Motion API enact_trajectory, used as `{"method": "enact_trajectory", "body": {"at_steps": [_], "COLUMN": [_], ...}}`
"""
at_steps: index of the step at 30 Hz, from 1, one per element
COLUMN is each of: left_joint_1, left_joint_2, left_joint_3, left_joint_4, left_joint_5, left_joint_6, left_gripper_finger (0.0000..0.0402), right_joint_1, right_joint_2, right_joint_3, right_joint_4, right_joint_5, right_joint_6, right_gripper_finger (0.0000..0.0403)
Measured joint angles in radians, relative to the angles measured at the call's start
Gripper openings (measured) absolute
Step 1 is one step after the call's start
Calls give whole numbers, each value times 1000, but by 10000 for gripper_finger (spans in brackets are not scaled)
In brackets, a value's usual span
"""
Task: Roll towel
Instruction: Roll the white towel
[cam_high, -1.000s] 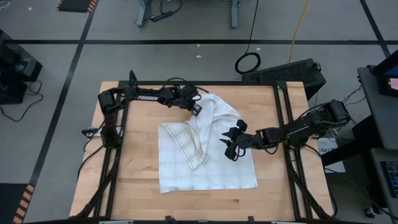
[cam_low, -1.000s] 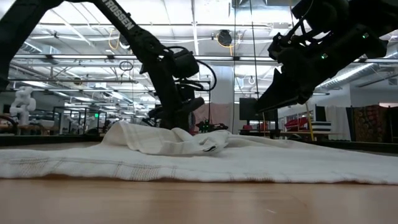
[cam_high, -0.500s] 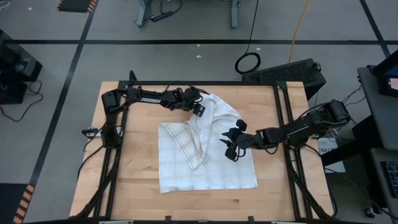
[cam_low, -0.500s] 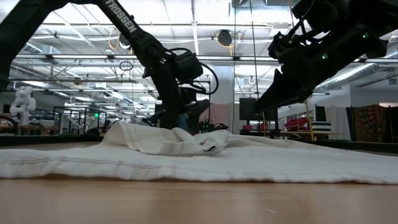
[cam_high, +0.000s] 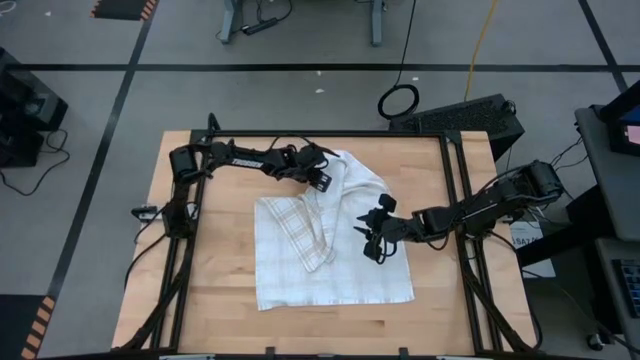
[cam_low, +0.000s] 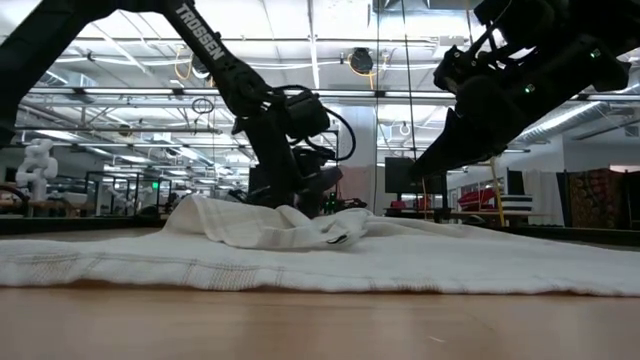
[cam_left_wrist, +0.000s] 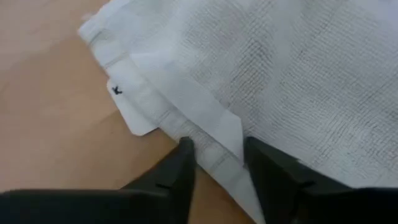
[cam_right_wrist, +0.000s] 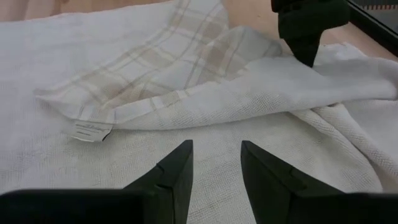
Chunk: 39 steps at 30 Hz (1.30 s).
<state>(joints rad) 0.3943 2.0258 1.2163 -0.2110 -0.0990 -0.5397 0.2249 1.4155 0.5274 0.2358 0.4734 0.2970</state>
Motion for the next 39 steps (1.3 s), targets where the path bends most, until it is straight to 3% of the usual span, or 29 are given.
{"method": "enact_trajectory", "body": {"at_steps": [4,6,14,21,24,28,32,39], "left_joint_1": [-6,-12,-50,-160,-221,-309,-379,-434], "left_joint_2": [11,-5,-150,-253,-253,-226,-207,-170], "left_joint_3": [2,0,-3,-2,-4,-2,-5,-4], "left_joint_4": [10,5,-19,34,120,215,235,240], "left_joint_5": [-32,-50,-60,-45,5,70,69,63], "left_joint_6": [48,78,178,363,482,600,670,679], "left_gripper_finger": [42,13,4,2,2,1,1,1], "right_joint_1": [0,0,0,0,0,6,6,-6], "right_joint_2": [0,0,0,-27,-101,-228,-303,-374], "right_joint_3": [0,0,0,1,30,92,120,119], "right_joint_4": [-1,0,-4,-29,-108,-337,-555,-514], "right_joint_5": [0,0,-1,-1,-4,9,13,-137], "right_joint_6": [-3,-5,-14,-32,-30,15,7,-122], "right_gripper_finger": [125,125,125,125,125,125,126,126]}}
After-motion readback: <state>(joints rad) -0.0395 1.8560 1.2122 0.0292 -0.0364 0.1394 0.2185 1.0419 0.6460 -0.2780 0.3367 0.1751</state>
